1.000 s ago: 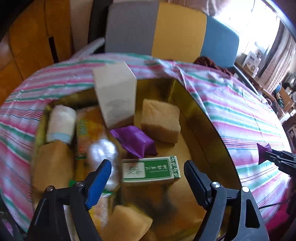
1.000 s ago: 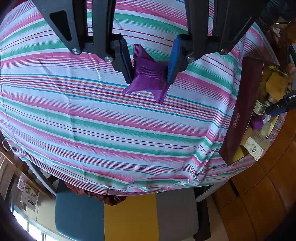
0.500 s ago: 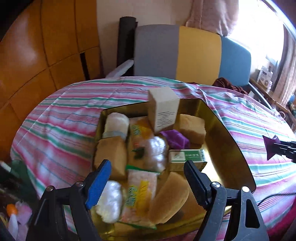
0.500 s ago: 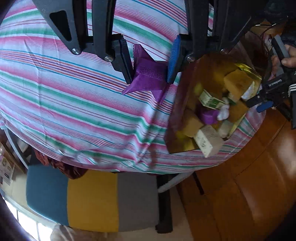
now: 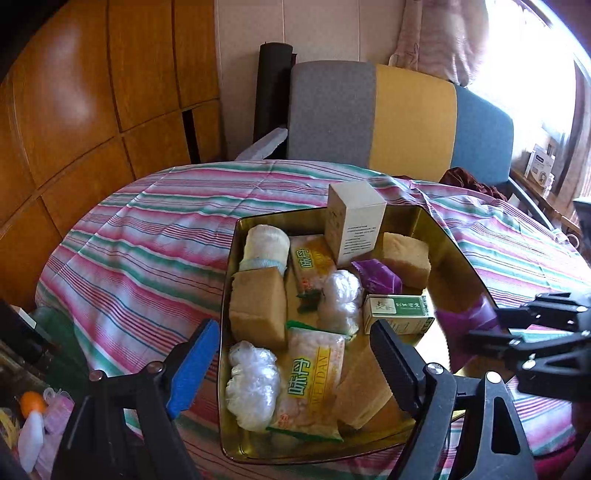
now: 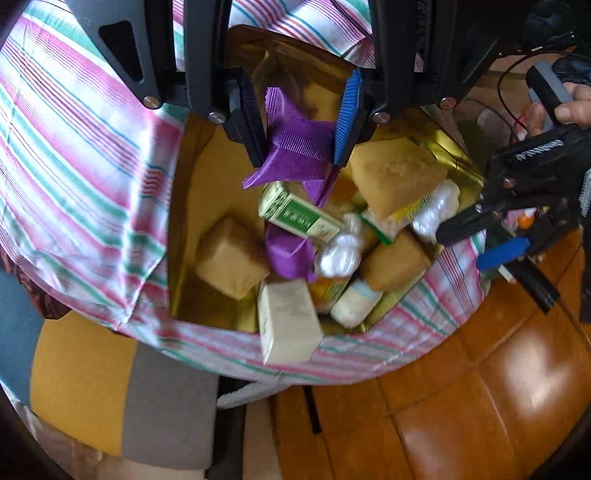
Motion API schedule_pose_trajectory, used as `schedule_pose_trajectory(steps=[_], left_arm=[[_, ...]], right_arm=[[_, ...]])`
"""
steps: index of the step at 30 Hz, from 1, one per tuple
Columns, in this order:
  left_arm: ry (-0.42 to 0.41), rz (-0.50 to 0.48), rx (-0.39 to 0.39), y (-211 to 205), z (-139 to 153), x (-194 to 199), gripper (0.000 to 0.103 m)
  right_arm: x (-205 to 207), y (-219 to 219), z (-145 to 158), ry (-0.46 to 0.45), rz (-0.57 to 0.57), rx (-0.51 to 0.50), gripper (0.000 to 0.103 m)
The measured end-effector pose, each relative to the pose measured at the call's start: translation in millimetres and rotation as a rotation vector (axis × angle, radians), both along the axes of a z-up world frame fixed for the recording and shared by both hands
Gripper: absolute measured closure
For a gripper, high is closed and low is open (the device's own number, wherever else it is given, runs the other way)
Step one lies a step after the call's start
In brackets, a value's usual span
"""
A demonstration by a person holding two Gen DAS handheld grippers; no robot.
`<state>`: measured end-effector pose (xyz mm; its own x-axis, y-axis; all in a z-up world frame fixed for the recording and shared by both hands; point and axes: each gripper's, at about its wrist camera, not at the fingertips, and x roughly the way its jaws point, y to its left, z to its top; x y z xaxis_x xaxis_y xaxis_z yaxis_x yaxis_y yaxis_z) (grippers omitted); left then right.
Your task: Organize objects
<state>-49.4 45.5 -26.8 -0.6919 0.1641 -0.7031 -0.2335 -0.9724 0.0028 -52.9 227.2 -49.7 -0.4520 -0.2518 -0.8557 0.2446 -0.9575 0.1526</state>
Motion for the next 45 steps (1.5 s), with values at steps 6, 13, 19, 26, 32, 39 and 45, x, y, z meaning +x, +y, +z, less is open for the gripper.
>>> schedule_pose_trajectory(steps=[6, 13, 19, 26, 32, 39, 45], left_arm=[[-0.012, 0.012, 0.004, -3.4, -3.7, -1.3, 0.018], [-0.017, 0.022, 0.005, -4.9, -5.5, -2.4, 0.017], [-0.025, 0.025, 0.005, -3.9, -8.2, -2.8, 0.017], [-0.010, 0.039, 0.002, -4.5, -6.0, 0.8, 0.010], [-0.002, 0.050, 0.003, -4.2, -3.5, 4.7, 0.005], [0.022, 0.084, 0.055, -11.9, 5.1, 16.4, 0.000], [0.004, 0.119, 0.093, -16.2, 7.5, 25.8, 0.000]], right_arm=[[-6.7, -7.3, -15.9, -0.043, 0.014, 0.032, 0.066], [-8.5, -10.6, -27.4, -0.072, 0.026, 0.057, 0.066], [-10.2, -10.1, -32.8, -0.083, 0.018, 0.066, 0.065], [-10.5, -4.7, -32.3, -0.066, -0.020, 0.061, 0.053], [-0.7, -0.5, -17.8, 0.015, -0.084, 0.062, 0.041], [24.1, 5.5, 17.5, 0.193, -0.274, 0.110, 0.039], [38.9, 5.3, 24.6, 0.232, -0.407, 0.143, 0.039]])
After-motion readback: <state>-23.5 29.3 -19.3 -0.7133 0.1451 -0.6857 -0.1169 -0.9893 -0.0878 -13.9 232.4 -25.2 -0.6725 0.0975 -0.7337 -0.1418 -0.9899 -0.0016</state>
